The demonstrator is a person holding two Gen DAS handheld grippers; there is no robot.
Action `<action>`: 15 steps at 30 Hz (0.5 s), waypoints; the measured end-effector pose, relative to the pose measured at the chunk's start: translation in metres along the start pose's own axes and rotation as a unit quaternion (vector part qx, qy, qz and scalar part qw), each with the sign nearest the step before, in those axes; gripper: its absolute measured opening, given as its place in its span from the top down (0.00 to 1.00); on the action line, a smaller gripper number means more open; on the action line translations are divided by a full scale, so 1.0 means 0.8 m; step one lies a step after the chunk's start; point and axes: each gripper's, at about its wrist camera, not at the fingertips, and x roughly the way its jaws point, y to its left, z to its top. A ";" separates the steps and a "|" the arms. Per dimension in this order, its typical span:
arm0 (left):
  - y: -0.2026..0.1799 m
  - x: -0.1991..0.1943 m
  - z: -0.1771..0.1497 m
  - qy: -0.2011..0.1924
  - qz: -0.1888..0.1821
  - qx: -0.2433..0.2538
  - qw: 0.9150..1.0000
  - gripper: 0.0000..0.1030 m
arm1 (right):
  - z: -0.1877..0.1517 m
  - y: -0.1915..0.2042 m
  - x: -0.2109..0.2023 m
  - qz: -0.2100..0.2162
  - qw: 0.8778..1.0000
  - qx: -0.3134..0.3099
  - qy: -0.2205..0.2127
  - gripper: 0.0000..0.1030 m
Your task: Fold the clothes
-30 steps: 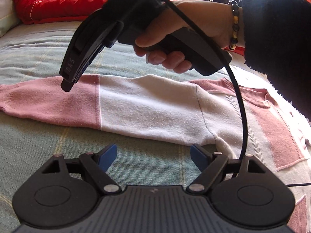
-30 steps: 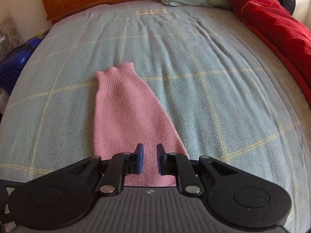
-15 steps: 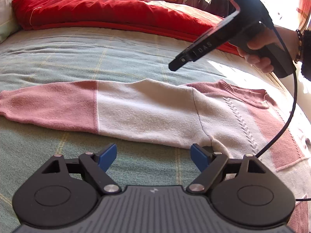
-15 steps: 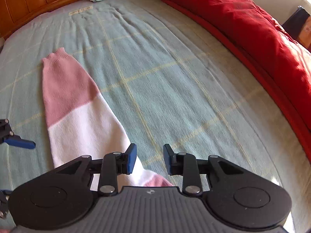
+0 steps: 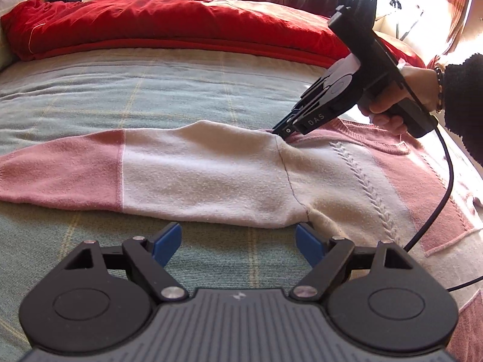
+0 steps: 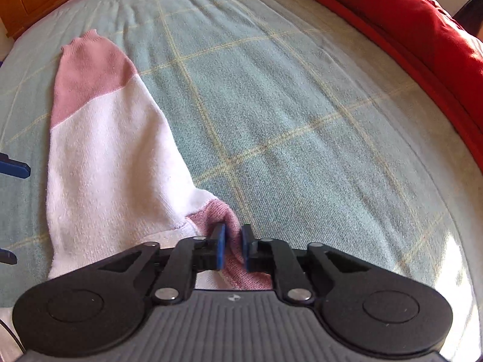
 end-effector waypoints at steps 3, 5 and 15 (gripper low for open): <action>0.004 -0.001 0.000 -0.003 0.003 -0.007 1.000 0.20 | 0.000 -0.011 -0.008 -0.045 0.998 0.036 -0.029 0.93; 0.005 -0.003 0.000 -0.004 0.003 -0.008 1.000 0.20 | 0.001 -0.017 -0.005 -0.047 0.996 0.065 -0.025 0.92; 0.009 -0.008 0.000 -0.009 0.000 -0.013 1.000 0.20 | 0.022 -0.002 -0.029 0.011 0.993 0.120 -0.009 0.69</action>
